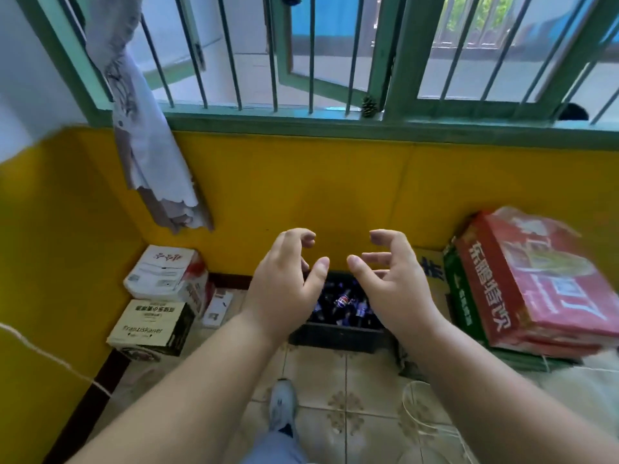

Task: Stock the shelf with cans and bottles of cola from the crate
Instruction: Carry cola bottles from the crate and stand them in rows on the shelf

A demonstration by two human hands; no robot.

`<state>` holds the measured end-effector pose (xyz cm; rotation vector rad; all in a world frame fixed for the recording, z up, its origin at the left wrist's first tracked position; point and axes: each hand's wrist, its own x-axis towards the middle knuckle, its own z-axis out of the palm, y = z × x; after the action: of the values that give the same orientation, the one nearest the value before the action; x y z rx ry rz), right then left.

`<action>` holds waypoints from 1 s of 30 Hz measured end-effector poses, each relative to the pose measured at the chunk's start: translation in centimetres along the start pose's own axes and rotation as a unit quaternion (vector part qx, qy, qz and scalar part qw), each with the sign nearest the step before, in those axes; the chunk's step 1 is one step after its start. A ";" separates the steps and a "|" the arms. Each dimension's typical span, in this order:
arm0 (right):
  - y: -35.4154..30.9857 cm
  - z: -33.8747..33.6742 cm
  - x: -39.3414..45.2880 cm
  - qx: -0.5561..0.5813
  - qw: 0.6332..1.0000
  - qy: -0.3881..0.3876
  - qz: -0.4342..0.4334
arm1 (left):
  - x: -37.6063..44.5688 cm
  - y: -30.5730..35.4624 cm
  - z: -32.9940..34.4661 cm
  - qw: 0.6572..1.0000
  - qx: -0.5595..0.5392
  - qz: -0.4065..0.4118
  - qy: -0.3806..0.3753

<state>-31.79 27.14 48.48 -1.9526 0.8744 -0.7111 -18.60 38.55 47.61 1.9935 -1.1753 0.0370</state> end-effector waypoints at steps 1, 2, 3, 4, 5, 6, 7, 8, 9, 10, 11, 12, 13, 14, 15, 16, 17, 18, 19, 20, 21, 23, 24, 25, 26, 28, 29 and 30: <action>0.5 -0.1 1.0 -0.004 1.000 0.004 0.006 | 1.0 -0.5 0.9 1.000 -0.007 -0.001 -0.010; 0.8 -0.2 1.9 -0.007 1.000 0.007 0.010 | 1.9 -0.9 1.7 1.000 -0.015 -0.001 -0.019; 1.3 -0.1 3.3 -0.011 1.000 0.011 0.014 | 3.2 -1.6 2.7 0.999 -0.022 -0.001 -0.028; 1.6 0.0 4.5 -0.015 1.000 0.014 0.017 | 4.2 -2.1 3.5 0.999 -0.028 -0.001 -0.034; 2.0 0.2 5.7 -0.019 0.999 0.016 0.020 | 5.4 -2.7 4.2 0.999 -0.031 0.000 -0.039; 2.6 0.7 7.4 -0.024 0.999 0.019 0.029 | 7.0 -3.6 5.2 0.998 -0.038 -0.002 -0.049; 3.2 1.2 9.2 -0.027 0.999 0.023 0.040 | 8.7 -4.5 6.2 0.997 -0.044 -0.005 -0.062; 3.8 1.8 11.0 -0.029 0.998 0.024 0.051 | 10.5 -5.5 7.1 0.996 -0.047 -0.008 -0.072; 4.3 2.4 12.7 -0.029 0.997 0.024 0.062 | 12.2 -6.5 7.9 0.995 -0.050 -0.010 -0.081; 4.9 3.2 14.5 -0.030 0.997 0.020 0.074 | 13.9 -7.5 8.7 0.994 -0.055 -0.015 -0.088; 5.6 3.9 16.2 -0.033 0.996 0.015 0.086 | 15.5 -8.6 9.5 0.993 -0.059 -0.024 -0.096; 6.2 4.6 17.8 -0.036 0.994 0.010 0.099 | 17.1 -9.7 10.4 0.992 -0.063 -0.036 -0.104; 6.8 5.3 19.2 -0.036 0.993 0.005 0.111 | 18.4 -10.7 11.2 0.990 -0.066 -0.050 -0.112; 7.4 6.0 20.5 -0.033 0.992 0.002 0.122 | 19.7 -11.8 12.0 0.988 -0.069 -0.061 -0.121; 8.2 6.7 21.8 -0.029 0.991 0.000 0.133 | 20.8 -12.9 12.9 0.986 -0.071 -0.071 -0.131; 9.2 7.4 22.9 -0.024 0.989 0.000 0.146 | 21.7 -13.9 13.9 0.984 -0.075 -0.080 -0.139; 10.3 8.0 23.9 -0.017 0.987 0.002 0.163 | 22.5 -14.9 15.0 0.981 -0.080 -0.092 -0.148; 11.4 8.8 24.7 -0.008 0.984 0.002 0.178 | 23.1 -15.8 16.1 0.978 -0.085 -0.107 -0.156; 12.6 9.6 25.4 0.001 0.981 0.001 0.193 | 23.6 -16.7 17.2 0.974 -0.091 -0.124 -0.166; 14.0 10.4 26.0 0.009 0.978 -0.001 0.208 | 24.0 -17.6 18.5 0.970 -0.097 -0.137 -0.176; 15.5 11.2 26.7 0.015 0.975 -0.003 0.224 | 24.3 -18.5 19.8 0.966 -0.102 -0.149 -0.186; 18.7 13.0 27.6 0.026 0.966 -0.010 0.258 | 24.7 -20.3 22.7 0.957 -0.110 -0.181 -0.200; 20.3 13.9 28.0 0.029 0.963 -0.010 0.269 | 24.7 -21.3 24.2 0.952 -0.113 -0.195 -0.208; 22.3 14.9 28.4 0.028 0.959 -0.009 0.281 | 24.8 -22.3 25.9 0.945 -0.117 -0.211 -0.220; 24.2 15.9 28.8 0.025 0.956 -0.009 0.292 | 24.6 -23.4 27.8 0.938 -0.121 -0.228 -0.232; 28.5 18.2 29.1 0.027 0.945 -0.011 0.325 | 24.1 -25.6 31.5 0.924 -0.126 -0.256 -0.256; 30.9 19.3 29.2 0.034 0.938 -0.014 0.344 | 23.7 -26.7 33.4 0.918 -0.124 -0.266 -0.268; 33.3 20.4 29.1 0.040 0.931 -0.020 0.363 | 23.3 -27.9 35.4 0.912 -0.120 -0.275 -0.280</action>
<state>-9.46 0.85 14.17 -1.3994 1.4020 -0.2561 2.96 5.64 15.57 2.0950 -0.8390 -0.9758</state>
